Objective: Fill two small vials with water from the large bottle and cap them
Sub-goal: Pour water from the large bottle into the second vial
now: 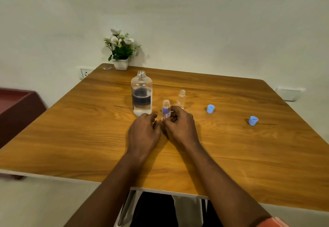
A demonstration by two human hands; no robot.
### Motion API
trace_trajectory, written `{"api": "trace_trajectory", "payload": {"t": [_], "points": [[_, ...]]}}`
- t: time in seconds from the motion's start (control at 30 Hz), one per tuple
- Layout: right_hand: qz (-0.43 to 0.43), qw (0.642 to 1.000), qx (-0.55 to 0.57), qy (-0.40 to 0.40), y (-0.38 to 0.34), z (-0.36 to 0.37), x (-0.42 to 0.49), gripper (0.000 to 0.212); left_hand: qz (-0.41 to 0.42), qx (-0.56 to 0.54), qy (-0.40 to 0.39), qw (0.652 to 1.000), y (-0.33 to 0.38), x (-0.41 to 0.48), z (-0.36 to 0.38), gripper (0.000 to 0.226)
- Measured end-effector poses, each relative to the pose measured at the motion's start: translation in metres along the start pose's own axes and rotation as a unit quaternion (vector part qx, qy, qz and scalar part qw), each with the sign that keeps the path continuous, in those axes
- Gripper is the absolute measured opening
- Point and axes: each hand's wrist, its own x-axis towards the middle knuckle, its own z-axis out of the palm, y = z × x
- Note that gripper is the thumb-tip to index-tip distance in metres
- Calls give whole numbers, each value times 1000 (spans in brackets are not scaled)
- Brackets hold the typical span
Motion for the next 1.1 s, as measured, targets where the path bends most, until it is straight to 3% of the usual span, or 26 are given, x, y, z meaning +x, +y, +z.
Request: {"api": "trace_trajectory", "payload": {"t": [0.4, 0.53, 0.77, 0.93, 1.1], "points": [[-17, 999, -2, -41, 8, 0, 10, 36, -138, -118, 94, 979, -24, 16, -9, 30], [-18, 999, -2, -44, 8, 0, 7, 37, -160, -166, 129, 965, -29, 19, -9, 60], [-18, 999, 13, -42, 5, 0, 9, 28, -130, -202, 47, 970, -43, 44, -7, 99], [-17, 998, 30, -46, 8, -2, 6, 22, -55, -248, -16, 967, -53, 57, -4, 82], [-10, 998, 54, -42, 9, -2, 10, 20, -42, -234, -14, 971, -60, 71, -4, 78]]}}
